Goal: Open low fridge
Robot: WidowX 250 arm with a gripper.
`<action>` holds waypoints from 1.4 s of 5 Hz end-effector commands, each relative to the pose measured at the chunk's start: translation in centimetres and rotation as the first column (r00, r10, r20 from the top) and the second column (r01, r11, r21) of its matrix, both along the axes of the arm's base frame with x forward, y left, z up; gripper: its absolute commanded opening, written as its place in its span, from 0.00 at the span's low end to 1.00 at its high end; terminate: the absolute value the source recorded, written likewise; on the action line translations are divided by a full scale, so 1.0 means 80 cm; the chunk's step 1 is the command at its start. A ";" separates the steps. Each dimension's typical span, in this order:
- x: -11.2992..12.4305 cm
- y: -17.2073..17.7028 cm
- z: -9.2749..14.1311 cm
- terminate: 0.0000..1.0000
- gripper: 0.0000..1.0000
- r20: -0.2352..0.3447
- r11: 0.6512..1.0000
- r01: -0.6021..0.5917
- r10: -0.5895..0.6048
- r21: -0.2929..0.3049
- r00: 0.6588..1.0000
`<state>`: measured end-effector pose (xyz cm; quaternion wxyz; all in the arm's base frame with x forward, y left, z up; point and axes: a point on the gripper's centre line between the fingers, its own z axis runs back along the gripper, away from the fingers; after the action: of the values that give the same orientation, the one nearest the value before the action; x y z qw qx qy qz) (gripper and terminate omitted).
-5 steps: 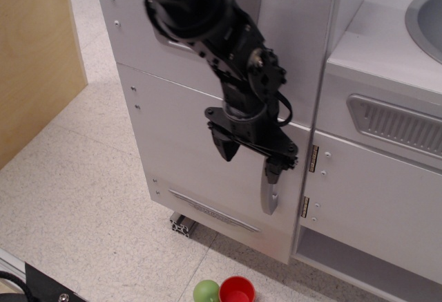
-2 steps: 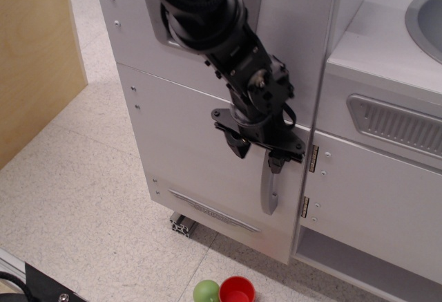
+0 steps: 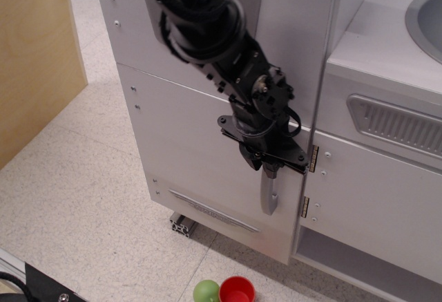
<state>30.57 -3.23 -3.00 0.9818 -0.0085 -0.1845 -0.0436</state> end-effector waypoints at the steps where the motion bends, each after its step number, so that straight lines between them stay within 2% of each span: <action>1: -0.019 0.012 0.019 0.00 0.00 0.037 1.000 0.029 -0.029 0.000 0.999; 2: -0.038 0.027 0.036 0.00 0.00 0.031 0.999 0.041 -0.041 0.012 0.999; 3: -0.051 0.039 0.063 0.00 1.00 0.015 1.000 0.009 -0.009 -0.011 1.000; 4: -0.053 0.048 0.101 0.00 1.00 0.015 0.998 -0.026 0.027 -0.062 1.000; 5: -0.042 0.040 0.121 0.00 1.00 0.060 0.992 -0.030 0.038 -0.119 0.997; 7: -0.003 0.002 0.102 0.00 1.00 0.107 0.992 -0.027 0.040 -0.122 0.993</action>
<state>29.68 -3.48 3.91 0.9740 -0.0639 -0.2170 -0.0141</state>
